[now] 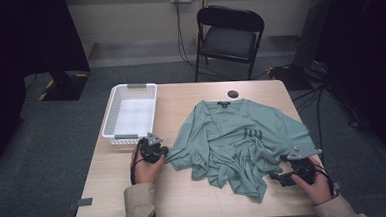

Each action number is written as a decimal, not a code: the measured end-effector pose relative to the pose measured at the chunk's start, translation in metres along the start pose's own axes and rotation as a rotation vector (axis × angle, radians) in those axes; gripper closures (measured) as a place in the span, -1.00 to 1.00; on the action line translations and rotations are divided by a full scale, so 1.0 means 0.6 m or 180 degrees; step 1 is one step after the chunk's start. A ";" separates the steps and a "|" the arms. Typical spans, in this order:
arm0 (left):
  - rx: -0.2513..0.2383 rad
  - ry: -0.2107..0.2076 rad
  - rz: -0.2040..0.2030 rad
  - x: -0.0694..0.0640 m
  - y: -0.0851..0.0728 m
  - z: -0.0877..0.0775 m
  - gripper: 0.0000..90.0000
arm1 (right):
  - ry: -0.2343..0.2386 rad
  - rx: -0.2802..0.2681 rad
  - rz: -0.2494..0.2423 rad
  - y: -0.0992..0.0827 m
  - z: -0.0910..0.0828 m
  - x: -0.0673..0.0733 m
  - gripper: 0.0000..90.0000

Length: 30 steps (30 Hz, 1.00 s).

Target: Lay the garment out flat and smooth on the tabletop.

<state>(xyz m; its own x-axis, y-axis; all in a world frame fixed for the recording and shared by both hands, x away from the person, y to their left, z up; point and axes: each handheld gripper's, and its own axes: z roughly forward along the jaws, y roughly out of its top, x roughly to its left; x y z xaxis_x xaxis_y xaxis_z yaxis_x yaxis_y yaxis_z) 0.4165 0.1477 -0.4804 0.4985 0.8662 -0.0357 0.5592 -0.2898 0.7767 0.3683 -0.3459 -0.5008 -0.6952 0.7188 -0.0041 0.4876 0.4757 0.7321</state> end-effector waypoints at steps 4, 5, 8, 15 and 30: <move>-0.0358 0.0109 -0.0131 0.010 0.027 -0.035 0.95 | 0.0001 0.0000 -0.0001 0.000 0.000 0.000 -0.78; -0.0427 0.0131 -0.0168 0.014 0.033 -0.044 0.95 | 0.0002 0.0001 -0.0001 0.000 0.000 0.000 -0.78; -0.0558 0.0204 -0.0284 0.029 0.048 -0.065 0.95 | 0.0003 -0.0001 -0.0004 0.000 0.000 0.000 -0.78; -0.0709 0.0445 -0.0595 0.067 0.051 -0.087 0.95 | 0.0003 -0.0001 -0.0005 0.000 0.000 -0.001 -0.78; -0.0572 0.0756 -0.0769 0.135 0.041 -0.083 0.77 | 0.0005 0.0002 -0.0001 0.001 0.000 -0.001 -0.78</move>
<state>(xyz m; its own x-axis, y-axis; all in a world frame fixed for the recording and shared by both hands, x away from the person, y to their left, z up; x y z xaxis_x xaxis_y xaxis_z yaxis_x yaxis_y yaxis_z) 0.4377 0.2310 -0.4333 0.1874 0.9771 -0.1010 0.5062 -0.0080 0.8624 0.3691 -0.3461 -0.5008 -0.6962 0.7179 -0.0034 0.4877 0.4764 0.7316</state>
